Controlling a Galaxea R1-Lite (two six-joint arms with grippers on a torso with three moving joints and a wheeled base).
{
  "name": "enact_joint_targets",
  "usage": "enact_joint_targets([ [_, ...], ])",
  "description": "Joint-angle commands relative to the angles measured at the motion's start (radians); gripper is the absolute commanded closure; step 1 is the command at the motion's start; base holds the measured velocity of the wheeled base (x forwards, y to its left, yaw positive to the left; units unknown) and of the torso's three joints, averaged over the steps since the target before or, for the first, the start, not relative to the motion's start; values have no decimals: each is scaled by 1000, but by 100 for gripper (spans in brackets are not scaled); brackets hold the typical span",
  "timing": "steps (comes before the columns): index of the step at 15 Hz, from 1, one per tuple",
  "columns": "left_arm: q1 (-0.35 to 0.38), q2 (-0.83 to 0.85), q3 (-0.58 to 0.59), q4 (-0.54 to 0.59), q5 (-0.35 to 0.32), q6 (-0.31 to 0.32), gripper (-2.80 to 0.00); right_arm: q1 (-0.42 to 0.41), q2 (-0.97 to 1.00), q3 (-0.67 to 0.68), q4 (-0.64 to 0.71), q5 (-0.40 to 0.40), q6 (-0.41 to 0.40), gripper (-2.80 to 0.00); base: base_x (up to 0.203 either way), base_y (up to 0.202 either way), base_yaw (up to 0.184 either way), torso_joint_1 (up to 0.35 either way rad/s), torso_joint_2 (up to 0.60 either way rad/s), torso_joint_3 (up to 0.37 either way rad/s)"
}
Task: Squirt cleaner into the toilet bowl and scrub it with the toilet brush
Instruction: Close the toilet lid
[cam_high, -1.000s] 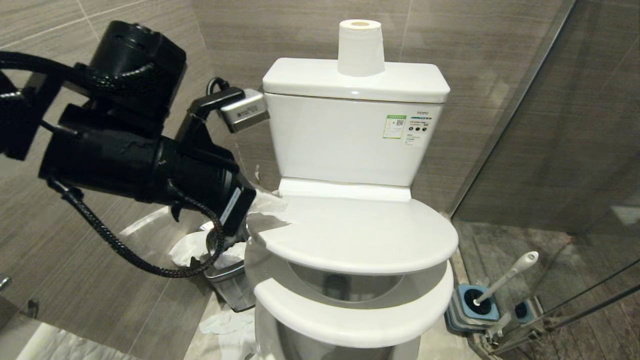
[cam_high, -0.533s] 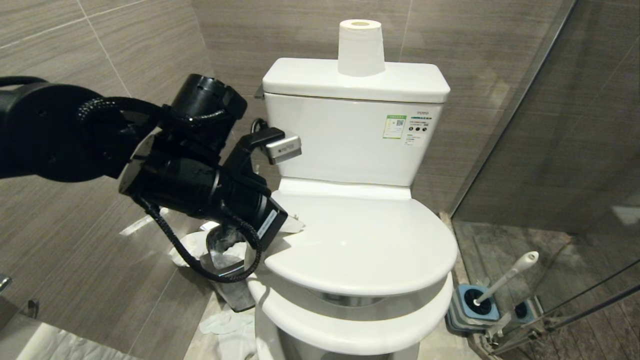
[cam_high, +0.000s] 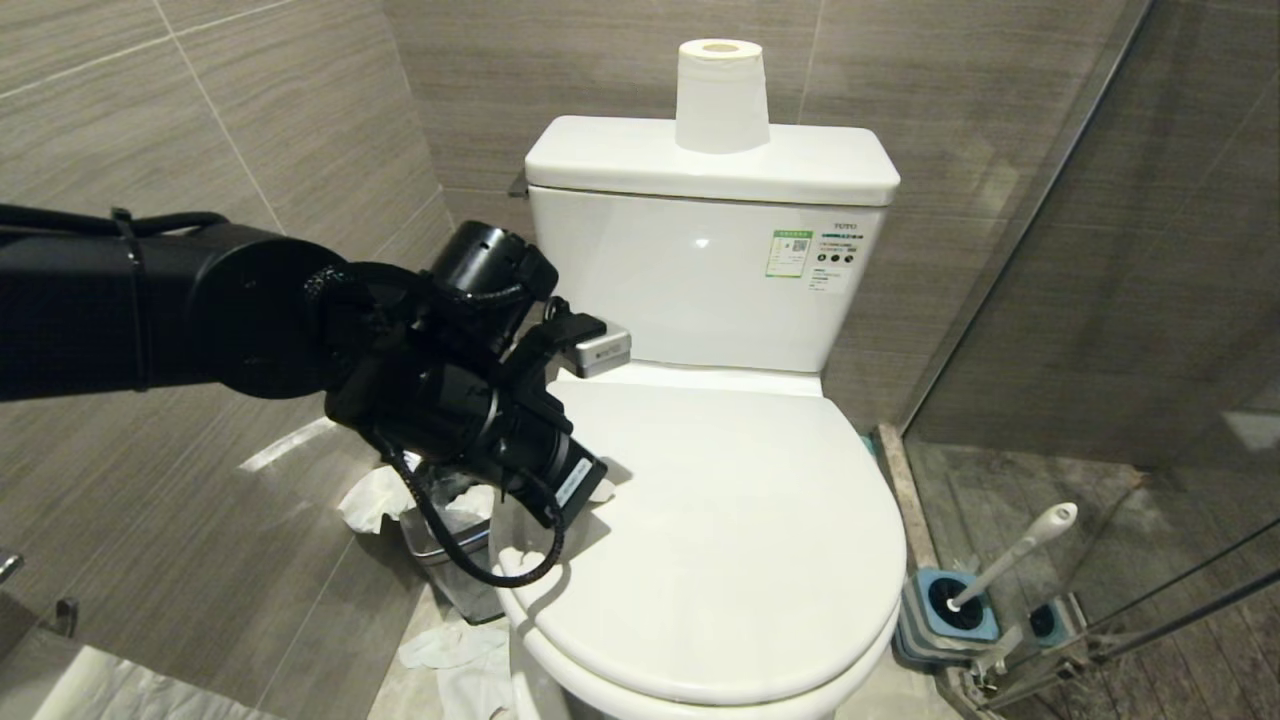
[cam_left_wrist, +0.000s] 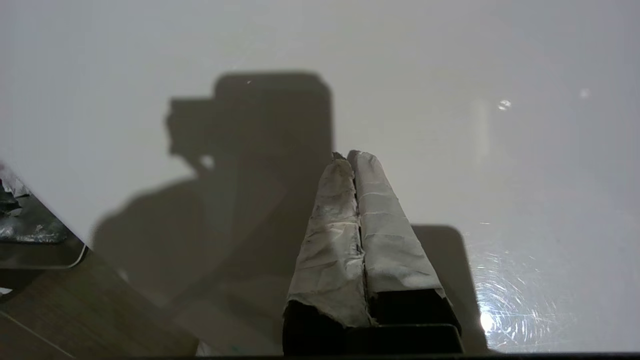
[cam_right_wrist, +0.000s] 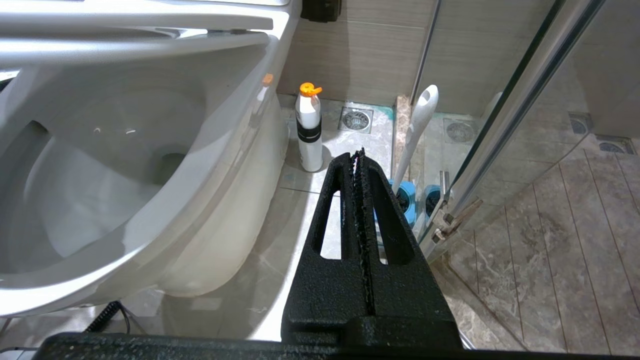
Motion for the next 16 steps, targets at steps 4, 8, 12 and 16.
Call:
enact_joint_targets([
  [4, -11, 47, 28, 3, 44, -68, 0, 0, 2, 0, 0, 0, 1, 0, 0, 0, 0, 0, 0, 0],
  [8, -15, 101, 28, -3, 123, -113, 0, 0, 1, 0, 0, 0, 0, 0, 0, 0, 0, 0, 0, 0],
  [12, -24, 145, 27, -7, 180, -183, 0, 1, 0, 0, 0, 0, 0, 0, 0, 0, 0, 0, 0, 0],
  [16, -29, 199, 26, -61, 300, -282, 0, 1, 2, 0, 0, 0, 1, 0, 0, 0, 0, 0, 0, 0],
])
